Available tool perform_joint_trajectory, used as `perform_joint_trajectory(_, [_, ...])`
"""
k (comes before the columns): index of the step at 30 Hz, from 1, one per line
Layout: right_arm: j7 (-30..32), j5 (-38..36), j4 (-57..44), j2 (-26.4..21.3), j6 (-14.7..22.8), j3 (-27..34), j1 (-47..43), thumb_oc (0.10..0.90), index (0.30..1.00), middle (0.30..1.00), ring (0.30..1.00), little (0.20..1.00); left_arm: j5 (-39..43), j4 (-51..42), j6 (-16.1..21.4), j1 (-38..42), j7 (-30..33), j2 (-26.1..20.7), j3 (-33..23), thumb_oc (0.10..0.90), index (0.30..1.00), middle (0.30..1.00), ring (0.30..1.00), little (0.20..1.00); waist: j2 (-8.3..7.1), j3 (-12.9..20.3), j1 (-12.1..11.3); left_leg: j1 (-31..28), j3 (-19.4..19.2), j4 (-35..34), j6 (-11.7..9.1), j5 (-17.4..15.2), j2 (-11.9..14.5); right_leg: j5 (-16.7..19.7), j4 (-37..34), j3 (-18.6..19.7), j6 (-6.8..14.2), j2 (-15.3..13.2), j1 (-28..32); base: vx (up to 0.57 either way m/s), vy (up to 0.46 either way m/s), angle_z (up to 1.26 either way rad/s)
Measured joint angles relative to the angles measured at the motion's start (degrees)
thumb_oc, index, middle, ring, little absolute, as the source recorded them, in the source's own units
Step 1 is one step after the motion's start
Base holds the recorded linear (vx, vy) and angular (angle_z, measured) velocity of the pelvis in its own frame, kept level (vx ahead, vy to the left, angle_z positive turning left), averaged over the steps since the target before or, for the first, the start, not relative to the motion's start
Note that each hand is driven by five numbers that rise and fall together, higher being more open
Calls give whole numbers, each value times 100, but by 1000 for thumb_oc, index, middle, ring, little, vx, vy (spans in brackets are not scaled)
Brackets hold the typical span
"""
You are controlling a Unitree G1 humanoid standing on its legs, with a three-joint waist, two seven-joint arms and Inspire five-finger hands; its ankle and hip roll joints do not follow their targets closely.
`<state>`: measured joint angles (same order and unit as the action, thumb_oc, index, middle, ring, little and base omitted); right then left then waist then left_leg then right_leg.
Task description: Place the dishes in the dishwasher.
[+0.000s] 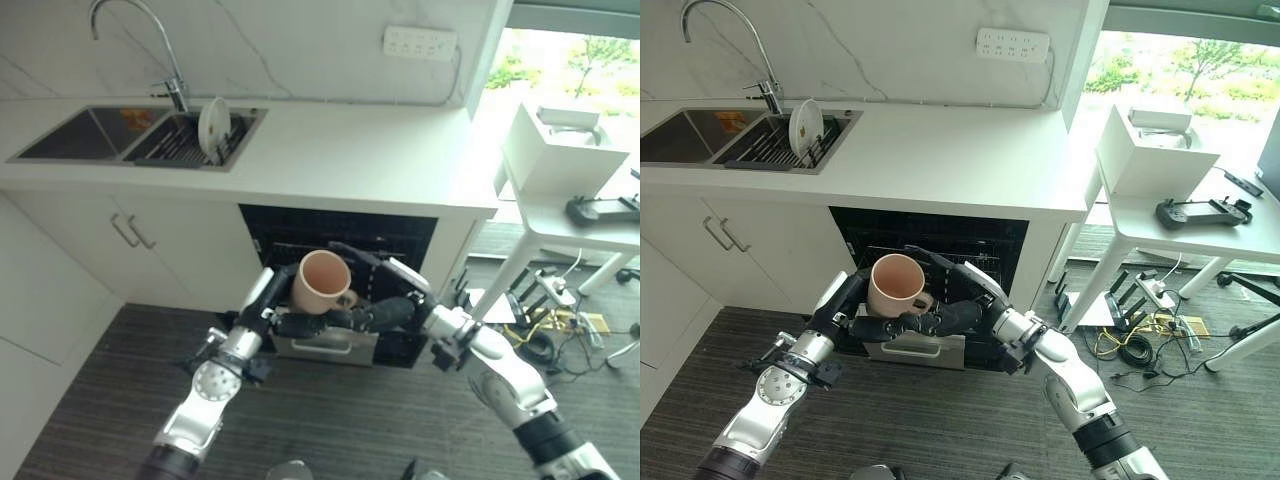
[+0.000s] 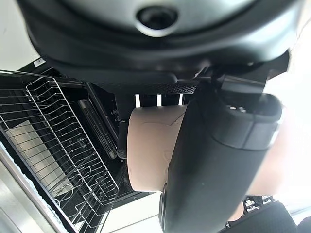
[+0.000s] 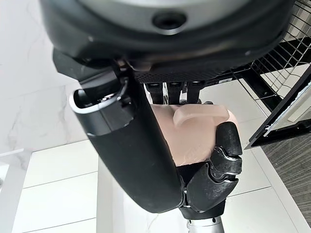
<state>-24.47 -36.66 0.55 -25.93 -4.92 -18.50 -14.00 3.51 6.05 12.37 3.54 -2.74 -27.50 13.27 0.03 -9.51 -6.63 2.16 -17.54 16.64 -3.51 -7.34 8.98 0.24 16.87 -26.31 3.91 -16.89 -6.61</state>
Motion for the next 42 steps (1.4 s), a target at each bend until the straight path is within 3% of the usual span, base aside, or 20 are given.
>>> perform_joint_trajectory(13, [490,122,321,43,-99,-278,-405,800,900,900,900,900,-51,93,-269,174,-52,-80,184,400,300,300,300,300,1,0,-76,-1,63,1,2,11,-8,-16,26,-7,-23,-3,35,1,3,1])
perform_joint_trajectory(18, [475,277,665,62,-161,-301,-476,800,900,900,900,900,-165,155,-457,177,-207,-97,325,400,300,300,300,300,2,0,-139,-26,128,-5,-1,12,-8,-76,38,-83,9,-13,112,10,2,8])
perform_joint_trajectory(31, [305,519,937,42,-376,-574,-676,800,900,900,900,900,-243,213,-508,206,-468,-326,492,400,300,300,300,300,1,0,-183,-29,220,-7,-21,32,-26,-148,140,-95,-14,-23,126,7,-2,3])
perform_joint_trajectory(34, [207,519,937,14,-476,-573,-712,800,900,900,900,900,-272,213,-508,208,-526,-361,500,400,300,300,300,300,2,0,-184,-27,219,-10,-22,34,-25,-149,141,-95,-13,-23,129,0,0,0])
perform_joint_trajectory(42, [-293,79,941,-276,-1195,-759,-905,800,900,900,900,900,-444,220,-508,209,-734,-638,736,400,300,300,300,300,1,0,-298,-47,236,-78,-35,89,-33,-157,143,-104,-20,-13,136,1,0,1])
